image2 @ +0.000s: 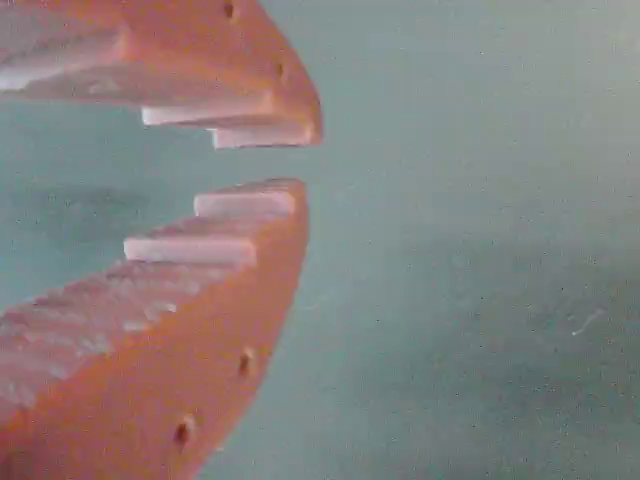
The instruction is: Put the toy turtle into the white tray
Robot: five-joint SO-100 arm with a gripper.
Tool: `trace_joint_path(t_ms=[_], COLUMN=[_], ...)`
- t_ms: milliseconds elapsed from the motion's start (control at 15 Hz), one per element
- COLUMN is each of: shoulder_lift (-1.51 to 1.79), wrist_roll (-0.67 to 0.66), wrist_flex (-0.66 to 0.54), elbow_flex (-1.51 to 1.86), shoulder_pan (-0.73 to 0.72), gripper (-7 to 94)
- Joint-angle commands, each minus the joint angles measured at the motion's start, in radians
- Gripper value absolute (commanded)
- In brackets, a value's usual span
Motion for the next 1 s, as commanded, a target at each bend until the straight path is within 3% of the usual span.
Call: trace_joint_path(t_ms=[0,400,600,867,933], shoulder_lift=[-0.173,-0.551,-0.696,-0.850,-0.851], wrist_roll=[0.041,-0.002,-0.041,-0.160,-0.178], wrist_flex=[0.080,0.265,0.433,0.532,0.534], elbow_flex=[-0.288,-0.747,-0.951,-1.034,-1.022], shoulder_pan=[-0.115,-0.408,-0.546,-0.614,-0.615], gripper=[0,0,0,1,9])
